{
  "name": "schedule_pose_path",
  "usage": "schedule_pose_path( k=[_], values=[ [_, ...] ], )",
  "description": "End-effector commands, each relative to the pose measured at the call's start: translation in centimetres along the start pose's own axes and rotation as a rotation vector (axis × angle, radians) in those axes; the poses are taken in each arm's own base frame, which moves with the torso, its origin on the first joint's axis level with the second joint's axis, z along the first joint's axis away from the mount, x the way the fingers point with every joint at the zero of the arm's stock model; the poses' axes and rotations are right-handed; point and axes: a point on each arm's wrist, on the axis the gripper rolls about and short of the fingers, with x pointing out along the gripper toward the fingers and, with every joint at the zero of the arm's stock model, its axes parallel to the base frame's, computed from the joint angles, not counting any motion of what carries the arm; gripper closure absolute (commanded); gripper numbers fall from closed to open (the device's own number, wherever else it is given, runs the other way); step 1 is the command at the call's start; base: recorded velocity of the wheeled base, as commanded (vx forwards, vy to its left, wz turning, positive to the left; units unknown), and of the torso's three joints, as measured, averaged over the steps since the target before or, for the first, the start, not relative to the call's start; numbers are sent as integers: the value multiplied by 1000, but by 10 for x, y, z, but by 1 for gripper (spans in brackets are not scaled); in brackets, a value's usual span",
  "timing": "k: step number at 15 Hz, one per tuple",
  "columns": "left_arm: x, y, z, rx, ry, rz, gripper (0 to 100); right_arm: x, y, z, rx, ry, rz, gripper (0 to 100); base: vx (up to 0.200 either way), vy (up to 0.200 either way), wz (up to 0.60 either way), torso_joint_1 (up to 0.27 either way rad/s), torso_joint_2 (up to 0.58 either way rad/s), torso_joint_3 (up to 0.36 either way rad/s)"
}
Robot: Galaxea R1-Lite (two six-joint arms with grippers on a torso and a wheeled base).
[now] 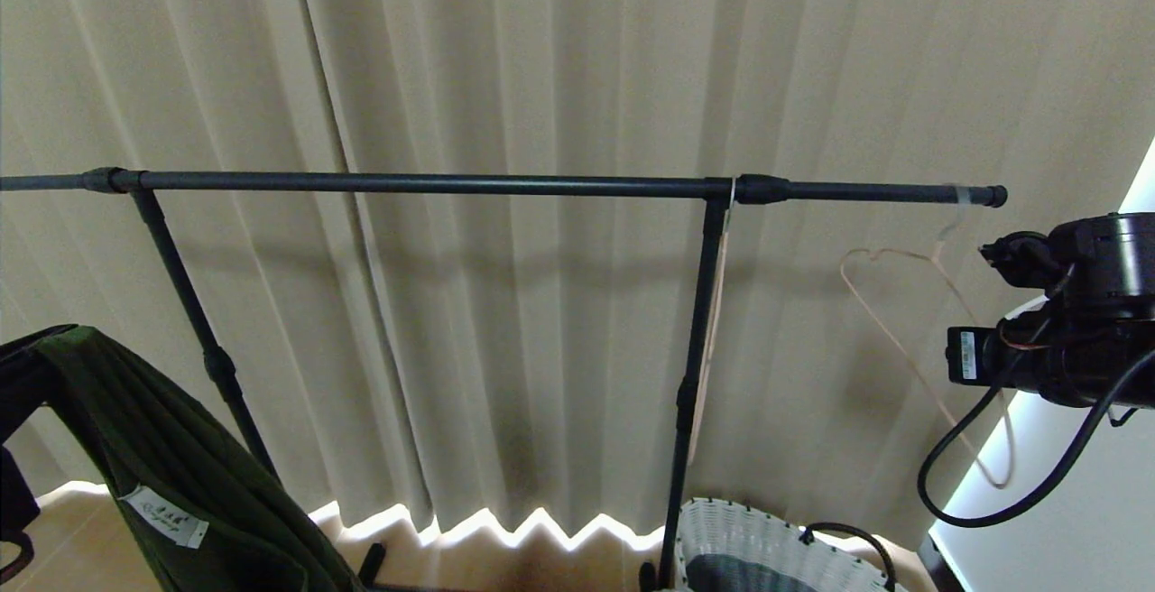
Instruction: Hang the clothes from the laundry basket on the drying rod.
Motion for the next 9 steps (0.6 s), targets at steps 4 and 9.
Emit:
schedule_pose_path(
  k=[4, 9],
  values=[
    [0, 0, 0, 0, -1, 1, 100, -11, -2, 4, 6, -36, 3, 100, 0, 0, 0, 0, 0, 0],
    [0, 0, -1, 2, 3, 4, 100, -50, -9, 16, 29, -165, 18, 100, 0, 0, 0, 0, 0, 0]
  ],
)
